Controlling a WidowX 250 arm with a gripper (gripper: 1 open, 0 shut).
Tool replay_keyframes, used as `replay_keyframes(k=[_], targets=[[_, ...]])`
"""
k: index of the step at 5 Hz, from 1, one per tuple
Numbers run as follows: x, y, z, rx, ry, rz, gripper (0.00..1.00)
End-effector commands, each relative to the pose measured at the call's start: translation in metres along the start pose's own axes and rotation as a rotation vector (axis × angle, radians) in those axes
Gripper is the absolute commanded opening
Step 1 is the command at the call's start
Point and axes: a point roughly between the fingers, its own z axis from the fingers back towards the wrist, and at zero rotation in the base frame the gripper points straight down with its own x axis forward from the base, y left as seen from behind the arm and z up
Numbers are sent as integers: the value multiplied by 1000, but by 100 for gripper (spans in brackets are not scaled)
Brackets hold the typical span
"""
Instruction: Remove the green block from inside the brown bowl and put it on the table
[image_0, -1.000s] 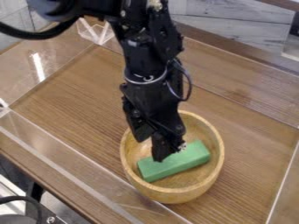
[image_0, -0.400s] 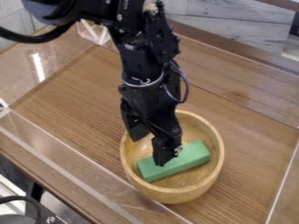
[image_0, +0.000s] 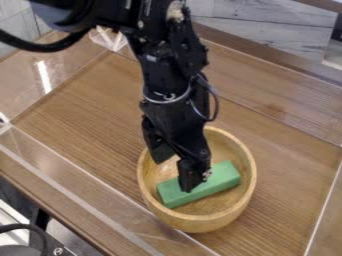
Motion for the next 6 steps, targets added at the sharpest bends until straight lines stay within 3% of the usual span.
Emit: replay_keyframes(k=[1,6], targets=[[8,-4,-1,4,-26,-23,100],[17,-19,-26,15,-36,-65,100]])
